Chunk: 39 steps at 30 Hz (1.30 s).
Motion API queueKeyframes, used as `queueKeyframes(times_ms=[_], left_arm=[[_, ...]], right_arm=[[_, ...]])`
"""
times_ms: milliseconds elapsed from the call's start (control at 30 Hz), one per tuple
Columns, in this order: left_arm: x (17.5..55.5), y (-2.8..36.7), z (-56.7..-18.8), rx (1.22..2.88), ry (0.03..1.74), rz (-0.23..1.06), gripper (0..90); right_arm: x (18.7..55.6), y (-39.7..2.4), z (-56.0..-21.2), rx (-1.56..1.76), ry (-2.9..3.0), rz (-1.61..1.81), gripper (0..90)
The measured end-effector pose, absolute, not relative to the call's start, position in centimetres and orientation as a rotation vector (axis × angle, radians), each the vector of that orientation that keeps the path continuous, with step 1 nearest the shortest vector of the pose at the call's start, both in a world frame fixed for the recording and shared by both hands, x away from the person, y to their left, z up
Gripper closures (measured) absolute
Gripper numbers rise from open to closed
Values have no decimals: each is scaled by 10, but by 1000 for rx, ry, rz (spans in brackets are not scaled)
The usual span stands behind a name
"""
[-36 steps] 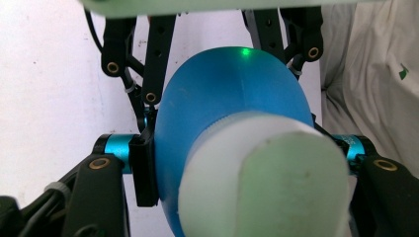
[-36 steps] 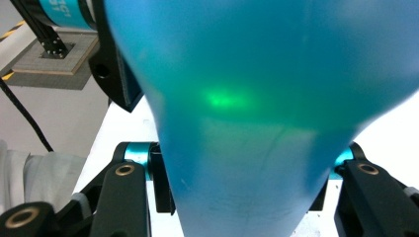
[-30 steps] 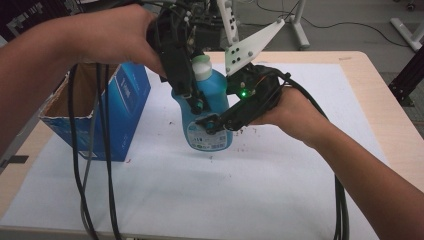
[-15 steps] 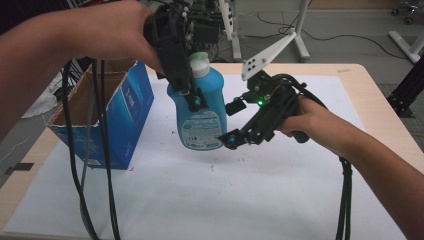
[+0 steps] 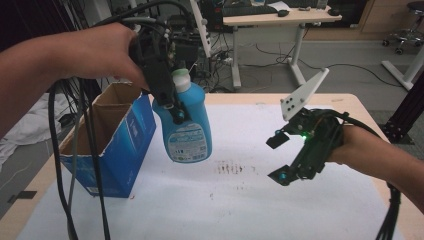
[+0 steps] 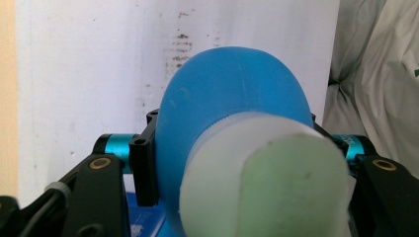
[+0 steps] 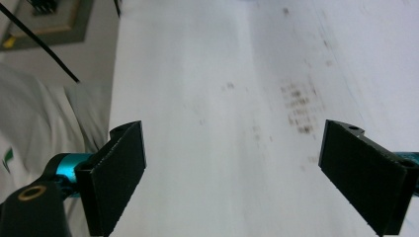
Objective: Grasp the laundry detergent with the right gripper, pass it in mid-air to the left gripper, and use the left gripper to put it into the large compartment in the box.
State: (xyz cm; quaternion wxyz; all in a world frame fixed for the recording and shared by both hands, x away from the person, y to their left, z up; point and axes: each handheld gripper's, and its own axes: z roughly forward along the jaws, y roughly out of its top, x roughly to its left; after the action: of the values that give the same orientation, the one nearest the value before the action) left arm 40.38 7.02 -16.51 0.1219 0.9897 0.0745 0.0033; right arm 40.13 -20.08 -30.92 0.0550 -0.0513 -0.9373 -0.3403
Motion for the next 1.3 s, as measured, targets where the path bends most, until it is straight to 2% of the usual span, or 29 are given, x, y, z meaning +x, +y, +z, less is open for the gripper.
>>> queueKeyframes(times_ms=[267,567,1300], left_arm=[[406,92,-146,2896,367,54,380],[407,122,-127,2863,503,76,380],[405,198,-100,2788,722,134,380]], right_arm=[[399,-224,-302,-264,-2935,-874,106],[393,-248,-298,-244,-2991,-753,106],[393,-267,-293,-291,-2990,-762,106]])
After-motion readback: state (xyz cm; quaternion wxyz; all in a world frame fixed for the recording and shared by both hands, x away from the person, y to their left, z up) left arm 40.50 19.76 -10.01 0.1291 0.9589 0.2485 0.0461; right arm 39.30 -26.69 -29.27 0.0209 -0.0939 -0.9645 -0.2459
